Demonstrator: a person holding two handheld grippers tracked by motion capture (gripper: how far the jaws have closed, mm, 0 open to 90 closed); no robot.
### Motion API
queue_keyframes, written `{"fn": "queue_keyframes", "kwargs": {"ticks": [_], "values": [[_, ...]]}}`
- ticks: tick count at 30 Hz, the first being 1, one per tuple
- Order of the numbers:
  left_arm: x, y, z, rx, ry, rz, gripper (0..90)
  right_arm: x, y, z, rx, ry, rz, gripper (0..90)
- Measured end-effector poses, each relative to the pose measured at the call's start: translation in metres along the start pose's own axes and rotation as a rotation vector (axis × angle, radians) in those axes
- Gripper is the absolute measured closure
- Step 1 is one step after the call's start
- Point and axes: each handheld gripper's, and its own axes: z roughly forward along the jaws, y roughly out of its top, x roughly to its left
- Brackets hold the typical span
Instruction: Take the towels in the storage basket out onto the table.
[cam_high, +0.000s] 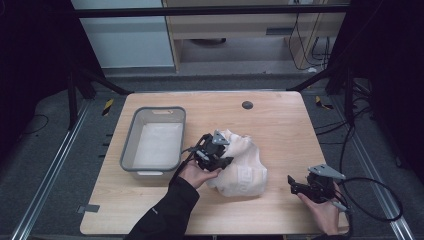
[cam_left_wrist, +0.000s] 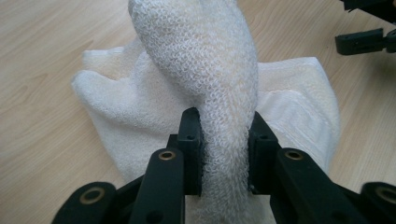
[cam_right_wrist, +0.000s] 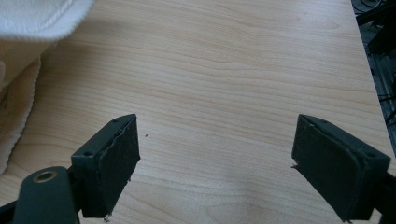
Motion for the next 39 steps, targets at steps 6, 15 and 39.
{"fn": "queue_keyframes", "kwargs": {"ticks": [6, 15, 39], "values": [[0.0, -0.007, 0.009, 0.017, 0.006, 0.0, 66.3, 0.001, 0.0, 0.0, 0.001, 0.006, 0.002, 14.7], [0.001, -0.011, 0.009, 0.007, 0.015, -0.001, 56.6, 0.001, 0.0, 0.0, 0.002, 0.006, 0.0, 14.6], [0.01, -0.03, -0.038, -0.113, 0.024, -0.043, 25.0, 0.0, 0.0, 0.0, -0.007, 0.013, 0.003, 13.9]]}}
